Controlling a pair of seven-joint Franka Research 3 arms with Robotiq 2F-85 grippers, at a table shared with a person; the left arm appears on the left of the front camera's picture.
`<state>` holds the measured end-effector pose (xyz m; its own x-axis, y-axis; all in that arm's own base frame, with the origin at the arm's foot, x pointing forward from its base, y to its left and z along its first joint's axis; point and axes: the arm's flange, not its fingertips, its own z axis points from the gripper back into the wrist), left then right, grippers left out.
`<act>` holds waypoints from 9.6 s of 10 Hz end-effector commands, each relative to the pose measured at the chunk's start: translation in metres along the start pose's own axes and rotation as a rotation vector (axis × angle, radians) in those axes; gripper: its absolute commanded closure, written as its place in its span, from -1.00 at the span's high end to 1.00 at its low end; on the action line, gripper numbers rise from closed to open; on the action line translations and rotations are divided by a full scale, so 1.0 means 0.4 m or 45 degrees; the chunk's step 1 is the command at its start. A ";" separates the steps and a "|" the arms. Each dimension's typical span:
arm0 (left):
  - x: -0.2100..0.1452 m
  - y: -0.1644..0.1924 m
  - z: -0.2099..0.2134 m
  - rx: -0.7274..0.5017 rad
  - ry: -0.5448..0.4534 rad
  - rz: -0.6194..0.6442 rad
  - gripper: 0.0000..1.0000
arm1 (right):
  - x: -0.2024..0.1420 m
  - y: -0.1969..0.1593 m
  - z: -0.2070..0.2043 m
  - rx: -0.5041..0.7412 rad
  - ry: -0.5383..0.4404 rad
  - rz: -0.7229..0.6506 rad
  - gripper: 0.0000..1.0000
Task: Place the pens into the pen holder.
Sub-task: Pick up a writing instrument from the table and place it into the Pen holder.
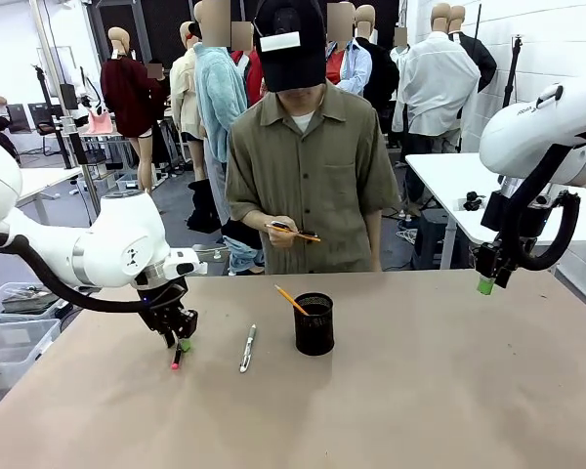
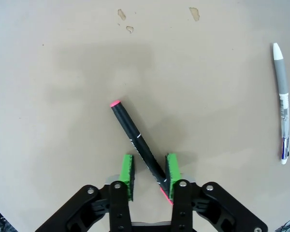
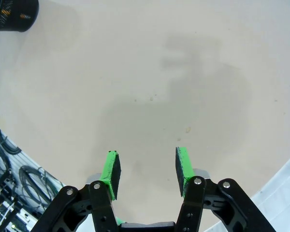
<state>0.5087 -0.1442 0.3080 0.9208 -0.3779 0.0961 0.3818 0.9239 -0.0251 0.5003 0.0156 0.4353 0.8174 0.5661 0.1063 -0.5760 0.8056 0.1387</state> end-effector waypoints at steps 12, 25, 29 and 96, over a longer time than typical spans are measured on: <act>-0.044 0.001 0.126 -0.362 -0.694 -0.895 -1.00 | -0.008 0.003 -0.004 -0.003 -0.001 0.011 0.18; -0.549 0.265 0.134 -0.418 -1.552 -0.996 -1.00 | -0.008 0.003 -0.004 -0.003 -0.001 0.011 0.18; -0.629 0.283 0.130 -0.430 -1.831 -0.876 -1.00 | -0.008 0.003 -0.004 -0.003 -0.001 0.011 0.18; 0.165 -0.305 0.137 -0.016 -0.127 -0.424 0.43 | -0.008 0.003 -0.004 -0.003 -0.001 0.011 0.18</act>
<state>0.5087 -0.2639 0.3755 0.7217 -0.6522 0.2318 0.6701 0.7422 0.0022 0.4993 0.0157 0.4348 0.8169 0.5669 0.1063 -0.5767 0.8048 0.1405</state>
